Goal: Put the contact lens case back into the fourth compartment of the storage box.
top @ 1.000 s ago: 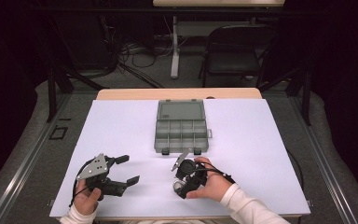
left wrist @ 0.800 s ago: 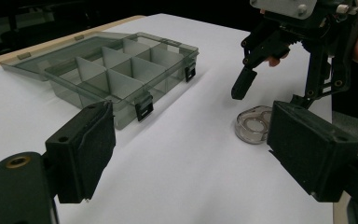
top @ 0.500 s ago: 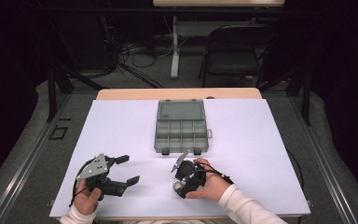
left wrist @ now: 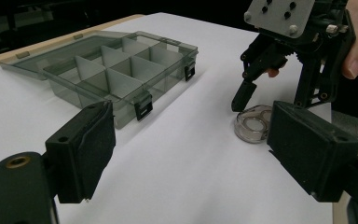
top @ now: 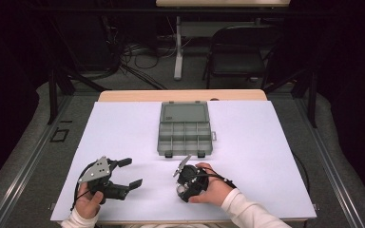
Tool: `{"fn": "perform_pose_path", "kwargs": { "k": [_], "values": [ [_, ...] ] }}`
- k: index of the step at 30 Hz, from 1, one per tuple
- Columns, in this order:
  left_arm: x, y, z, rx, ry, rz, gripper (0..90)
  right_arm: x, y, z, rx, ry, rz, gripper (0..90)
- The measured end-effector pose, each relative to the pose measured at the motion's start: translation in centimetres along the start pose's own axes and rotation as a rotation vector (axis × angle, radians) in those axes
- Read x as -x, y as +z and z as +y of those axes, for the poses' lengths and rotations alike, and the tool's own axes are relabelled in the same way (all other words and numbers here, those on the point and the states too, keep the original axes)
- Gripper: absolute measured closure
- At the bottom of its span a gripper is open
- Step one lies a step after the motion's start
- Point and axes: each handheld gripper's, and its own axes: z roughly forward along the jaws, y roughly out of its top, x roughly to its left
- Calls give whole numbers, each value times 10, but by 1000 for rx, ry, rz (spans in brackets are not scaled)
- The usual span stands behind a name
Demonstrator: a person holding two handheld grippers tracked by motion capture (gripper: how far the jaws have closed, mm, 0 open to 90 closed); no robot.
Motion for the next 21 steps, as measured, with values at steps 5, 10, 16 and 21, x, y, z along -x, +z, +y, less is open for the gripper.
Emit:
{"fn": "perform_pose_path", "kwargs": {
  "k": [5,10,16,21],
  "values": [
    [0,0,0,0,0,1,160,0,0,0,-8,-3,2,427],
    [0,0,0,-1,0,0,160,-1,2,0,-11,-6,5,437],
    [0,0,0,-1,0,0,160,-1,2,1,-22,-3,7,449],
    [0,0,0,-1,-1,-1,160,-1,3,1,-25,-2,12,456]
  ]
}}
